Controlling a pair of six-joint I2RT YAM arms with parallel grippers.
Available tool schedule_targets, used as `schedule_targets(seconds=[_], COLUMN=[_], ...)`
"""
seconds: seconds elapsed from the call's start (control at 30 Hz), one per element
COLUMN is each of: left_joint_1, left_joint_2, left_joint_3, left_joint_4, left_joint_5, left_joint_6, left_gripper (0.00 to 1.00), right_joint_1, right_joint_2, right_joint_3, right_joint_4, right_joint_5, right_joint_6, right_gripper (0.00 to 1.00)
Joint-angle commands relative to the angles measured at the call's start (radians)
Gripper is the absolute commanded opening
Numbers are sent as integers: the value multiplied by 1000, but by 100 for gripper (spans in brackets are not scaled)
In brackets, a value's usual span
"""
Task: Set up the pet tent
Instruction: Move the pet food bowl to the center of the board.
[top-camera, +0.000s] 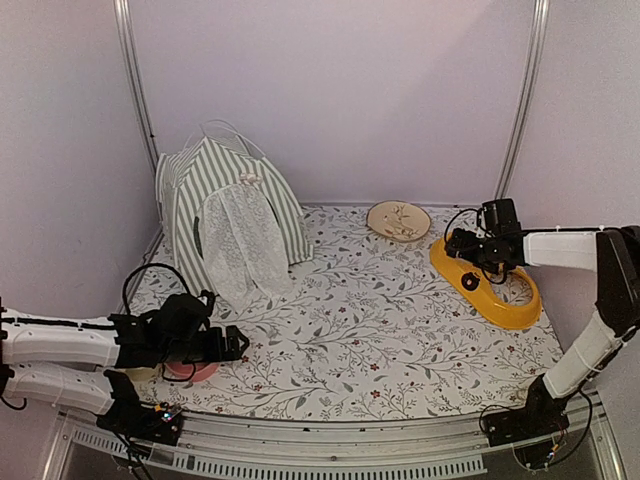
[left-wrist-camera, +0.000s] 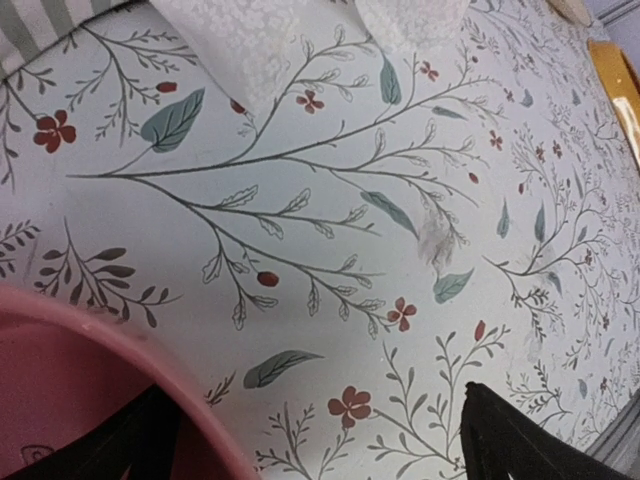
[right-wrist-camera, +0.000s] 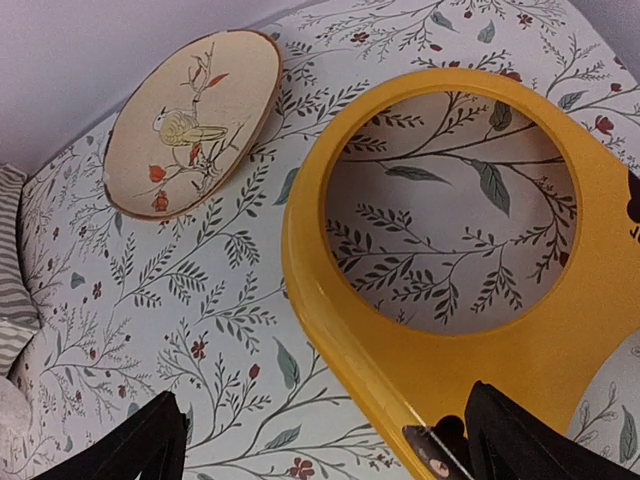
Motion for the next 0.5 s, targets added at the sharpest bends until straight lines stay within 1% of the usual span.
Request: schedule_targets(seconds=[0.0, 0.1, 0.2, 0.23, 0.3, 0.37, 0.47], left_joint_1=[-11, -10, -9, -8, -6, -5, -1], left_joint_2=[66, 63, 48, 38, 10, -27, -68], left_joint_3=[18, 11, 14, 13, 5, -8, -26], left_joint_4=[71, 67, 30, 20, 13, 12, 0], left_joint_5=[1, -21, -47, -54, -58, -52, -55], left_joint_6=[42, 48, 48, 45, 39, 31, -3], left_gripper=[99, 99, 100, 99, 100, 99, 99], right_joint_1=[-33, -36, -36, -36, -34, -23, 29], right_joint_2=[145, 268, 375, 387, 376, 338, 277], right_joint_3=[166, 274, 385, 395, 358, 284, 183], right_joint_4=[53, 49, -41, -55, -44, -16, 3], right_joint_5=[-1, -5, -57, -74, -110, -137, -151], right_joint_6=[-65, -123, -154, -156, -145, -133, -123], right_gripper=[99, 99, 99, 99, 99, 100, 100])
